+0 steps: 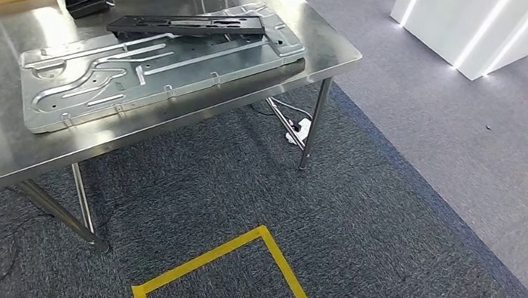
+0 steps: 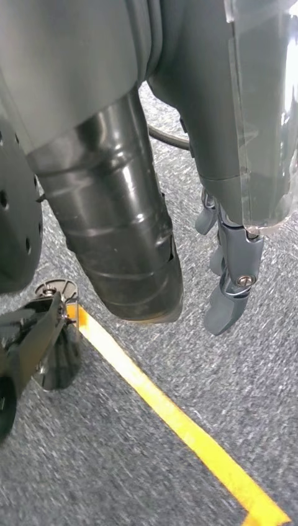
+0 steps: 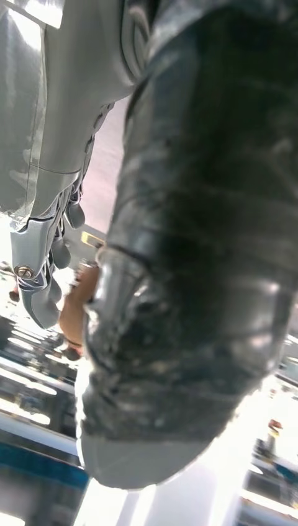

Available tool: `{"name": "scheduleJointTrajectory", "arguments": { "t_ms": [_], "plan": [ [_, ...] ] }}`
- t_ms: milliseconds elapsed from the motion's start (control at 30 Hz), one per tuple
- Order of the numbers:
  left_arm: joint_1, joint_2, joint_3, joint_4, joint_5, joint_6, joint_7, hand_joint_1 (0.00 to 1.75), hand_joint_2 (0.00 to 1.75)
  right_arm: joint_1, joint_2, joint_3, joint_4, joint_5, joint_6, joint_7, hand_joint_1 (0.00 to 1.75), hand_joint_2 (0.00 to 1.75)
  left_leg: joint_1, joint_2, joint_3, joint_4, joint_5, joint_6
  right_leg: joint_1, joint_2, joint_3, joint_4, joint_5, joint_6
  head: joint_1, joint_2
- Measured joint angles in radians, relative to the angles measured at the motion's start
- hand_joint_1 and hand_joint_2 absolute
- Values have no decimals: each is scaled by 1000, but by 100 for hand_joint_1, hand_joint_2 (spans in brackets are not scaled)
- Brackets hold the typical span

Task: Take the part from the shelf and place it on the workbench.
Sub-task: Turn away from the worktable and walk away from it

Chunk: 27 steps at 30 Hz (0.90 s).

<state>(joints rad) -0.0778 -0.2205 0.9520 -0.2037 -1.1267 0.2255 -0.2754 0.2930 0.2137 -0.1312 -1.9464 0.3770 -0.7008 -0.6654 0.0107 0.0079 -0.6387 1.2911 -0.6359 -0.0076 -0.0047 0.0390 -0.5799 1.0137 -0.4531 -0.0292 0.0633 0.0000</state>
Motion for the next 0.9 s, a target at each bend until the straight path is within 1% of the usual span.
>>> {"name": "scheduleJointTrajectory", "arguments": {
  "t_ms": [33, 67, 100, 133, 167, 200, 233, 267, 300, 333, 367, 400, 433, 467, 500, 533, 567, 600, 633, 667, 700, 733, 767, 800, 833, 867, 900],
  "plan": [
    [1, 0, 1, 0, 0, 0, 0, 0, 0, 1, 1, -5, 0, -1, 0, 0, 0, 0, 0, -2, 11, -29, 29, 2, 0, 14, 0, 3, 0, 0, 0, 0],
    [1, 0, 1, 0, 0, 0, 0, 0, 0, 2, 3, -9, 0, -1, 0, 0, 0, 0, 0, -10, 37, -91, 71, 4, 0, 28, 0, 7, -1, 2, 0, 0],
    [1, 0, 2, 0, 0, 0, 0, 0, 0, 2, 4, -11, 0, -2, 0, 0, 0, 0, 1, -35, 68, -162, 104, 8, -1, 41, -1, 10, -2, 3, 0, 0],
    [1, 0, 2, 0, 1, 0, 0, 0, 0, 2, 5, -14, 0, -2, 0, 0, 0, 0, 3, -60, 91, -221, 126, 11, 0, 53, -5, 15, -3, 7, 0, 0],
    [1, 1, 3, 0, 1, 0, 0, 0, 0, 2, 6, -15, 1, -2, 0, 0, 0, 0, 2, -81, 105, -258, 136, 14, -2, 64, -9, 18, -3, 13, 1, 0],
    [0, 1, 3, 0, 1, 0, 0, 0, 0, 3, 7, -17, 2, -2, 0, 1, 0, 0, 1, -93, 109, -273, 135, 16, -4, 75, -14, 19, -1, 19, 0, 0],
    [-1, 1, 4, 0, 2, 0, 0, 0, 0, 4, 8, -20, 3, -1, 0, 1, 0, 0, 0, -87, 110, -277, 137, 19, -5, 87, -19, 19, 2, 27, 0, 0],
    [-2, 1, 5, 0, 2, 1, 0, 0, 0, 6, 10, -25, 5, -1, 0, 2, 0, 0, 0, -75, 112, -281, 140, 24, -8, 92, -21, 19, 4, 33, 0, 0],
    [-2, 1, 5, 0, 2, 1, 0, 0, 0, 8, 11, -30, 8, 0, 0, 3, 0, 0, 2, -62, 115, -286, 145, 31, -7, 80, -25, 25, 0, 38, 1, 0],
    [-2, 0, 7, 0, 2, 1, -1, 0, 0, 8, 11, -36, 11, 0, 0, 4, 0, 0, 3, -48, 117, -292, 149, 37, -6, 55, -37, 49, -16, 42, 2, 0],
    [-2, 0, 8, 0, 3, 1, -2, 0, 0, 8, 12, -40, 14, 0, 0, 4, 0, 0, 5, -34, 118, -296, 153, 43, -6, 23, -57, 91, -42, 47, 3, 0],
    [-1, 0, 10, 0, 3, 1, -3, 0, 0, 8, 12, -43, 18, 0, 0, 5, 0, 0, 4, -19, 118, -297, 153, 46, -6, -7, -86, 151, -76, 52, 4, 0],
    [0, 0, 12, 0, 3, 1, -5, 0, 0, 7, 14, -46, 23, 0, 0, 6, 0, 0, 3, -4, 117, -297, 153, 47, -9, -22, -119, 218, -108, 57, 5, 0],
    [2, 1, 14, 0, 3, 1, -7, 0, 0, 8, 16, -48, 27, -1, 0, 7, 0, 0, 2, 11, 116, -297, 152, 47, -12, -29, -143, 270, -126, 62, 5, 0],
    [2, 1, 16, 0, 3, 1, -10, 0, 0, 9, 17, -51, 31, -1, 0, 7, 0, 0, 1, 26, 116, -297, 150, 46, -14, -32, -153, 290, -125, 65, 5, 0],
    [2, 1, 17, 0, 3, 1, -12, 0, 0, 9, 19, -54, 35, -2, 0, 8, 0, 0, 1, 40, 117, -296, 149, 45, -16, -37, -140, 268, -105, 67, 5, 0],
    [0, 2, 18, 0, 3, 1, -13, 0, 0, 9, 20, -56, 38, -3, 0, 8, 0, 0, 1, 52, 120, -296, 147, 42, -18, -46, -108, 211, -73, 67, 5, 0],
    [-1, 2, 18, 0, 3, 1, -14, 0, 0, 9, 21, -58, 40, -5, 0, 8, 0, 0, 1, 64, 123, -296, 143, 39, -17, -65, -66, 135, -44, 65, 5, 0],
    [-2, 2, 19, 0, 3, 1, -14, 0, 0, 8, 22, -59, 41, -7, 0, 7, 0, 0, -1, 73, 127, -296, 140, 34, -14, -82, -31, 71, -23, 60, 5, 0],
    [-2, 2, 19, 0, 3, 1, -14, 0, 0, 6, 24, -59, 41, -10, 0, 5, 0, 0, -3, 81, 130, -296, 136, 28, -10, -93, -9, 30, -13, 54, 4, 0],
    [-4, 2, 19, 0, 3, 1, -14, 0, 0, 6, 26, -60, 41, -12, 0, 3, 0, 0, -5, 88, 132, -296, 134, 22, -6, -98, 0, 12, -13, 48, 4, 0],
    [-5, 2, 19, 0, 2, 2, -14, 0, 0, 5, 27, -62, 42, -14, 0, 1, 0, 0, -6, 96, 136, -297, 132, 16, -2, -89, -1, 13, -13, 42, 4, 0],
    [-7, 2, 19, 0, 2, 2, -14, 0, 0, 5, 29, -64, 41, -16, 0, 0, 0, 0, -4, 100, 139, -297, 129, 10, -3, -78, -1, 11, -12, 35, 4, 0],
    [-8, 2, 19, 0, 2, 2, -14, 0, 0, 6, 30, -66, 41, -17, 0, -1, 0, 0, -2, 92, 140, -291, 123, 4, -4, -69, 0, 7, -10, 28, 4, 0],
    [-9, 2, 19, 0, 2, 2, -14, 0, 0, 5, 31, -68, 41, -17, 0, -2, 0, 0, 0, 74, 135, -273, 107, -1, -6, -60, 1, 3, -7, 21, 4, 0],
    [-10, 2, 19, 0, 2, 1, -13, 0, 0, 4, 33, -68, 41, -18, 0, -2, 0, 0, 2, 48, 119, -233, 80, -4, -9, -51, 2, -1, -4, 14, 4, 0],
    [-9, 2, 19, 0, 2, 1, -13, 0, 0, 4, 36, -69, 41, -18, 0, -2, 0, 0, 3, 22, 92, -173, 46, -5, -8, -42, 2, -2, -3, 10, 3, 0]
  ]
}}
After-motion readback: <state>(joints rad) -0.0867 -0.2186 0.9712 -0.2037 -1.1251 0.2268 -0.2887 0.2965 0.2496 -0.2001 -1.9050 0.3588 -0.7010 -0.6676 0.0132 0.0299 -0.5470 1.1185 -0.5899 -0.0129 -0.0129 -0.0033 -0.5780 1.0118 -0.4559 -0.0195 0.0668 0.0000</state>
